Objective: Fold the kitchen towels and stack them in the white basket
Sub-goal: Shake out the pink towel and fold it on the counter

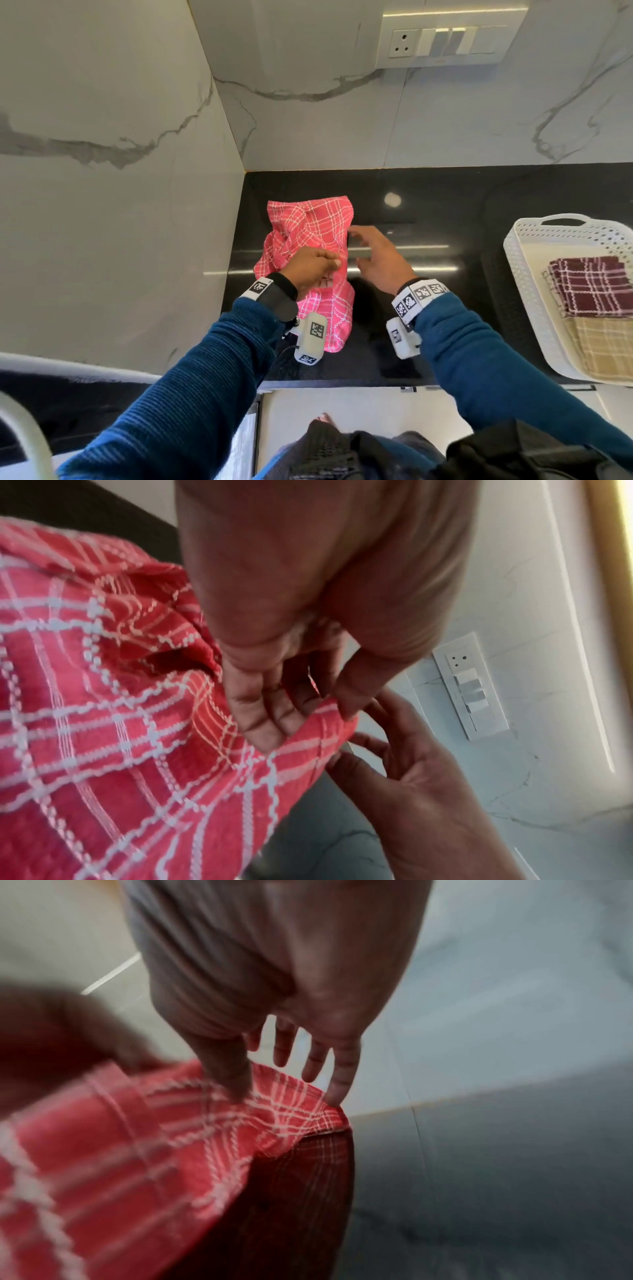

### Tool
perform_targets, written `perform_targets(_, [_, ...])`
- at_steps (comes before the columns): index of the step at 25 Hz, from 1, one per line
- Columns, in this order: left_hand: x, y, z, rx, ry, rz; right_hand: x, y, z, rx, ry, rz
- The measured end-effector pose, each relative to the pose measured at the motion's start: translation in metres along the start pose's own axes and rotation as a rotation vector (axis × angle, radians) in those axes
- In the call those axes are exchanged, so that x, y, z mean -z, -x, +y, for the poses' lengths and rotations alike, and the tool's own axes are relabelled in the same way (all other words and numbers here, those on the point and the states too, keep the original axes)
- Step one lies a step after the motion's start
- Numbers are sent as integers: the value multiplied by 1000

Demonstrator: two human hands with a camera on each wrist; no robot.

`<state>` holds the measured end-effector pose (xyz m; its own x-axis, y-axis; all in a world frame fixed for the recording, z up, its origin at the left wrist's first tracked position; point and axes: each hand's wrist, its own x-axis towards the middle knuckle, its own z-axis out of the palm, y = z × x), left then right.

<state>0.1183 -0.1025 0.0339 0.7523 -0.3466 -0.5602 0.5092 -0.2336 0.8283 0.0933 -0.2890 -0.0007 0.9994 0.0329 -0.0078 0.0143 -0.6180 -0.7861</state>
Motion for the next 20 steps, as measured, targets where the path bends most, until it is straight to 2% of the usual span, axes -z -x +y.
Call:
perform_targets(1, [3,3,1,-2,-17,-16,1,-4,-2,108,199,-111])
perform_targets(3, [8,11,4,-30,-83,-45,1,-18,-9,183,430,-228])
perform_targets(5, [17,16,7,-140,-298,-11,10,-26,-21,189,539,-191])
perform_targets(8, [36,19,19,-303,-774,145,38,-26,-39,215,598,-93])
perform_targets(10, [47,19,32,-357,-1026,257,59,-21,-46,214,600,-52])
perform_targets(12, [59,18,48,-377,-1095,426,81,-18,-44,185,537,41])
perform_targets(15, [78,12,62,-388,-1124,663,118,-16,-23,147,504,264])
perform_targets(17, [86,6,72,-401,-1113,728,140,-14,-12,103,561,346])
perform_targets(20, [88,-1,105,-405,-1115,748,168,-32,-9,21,705,283])
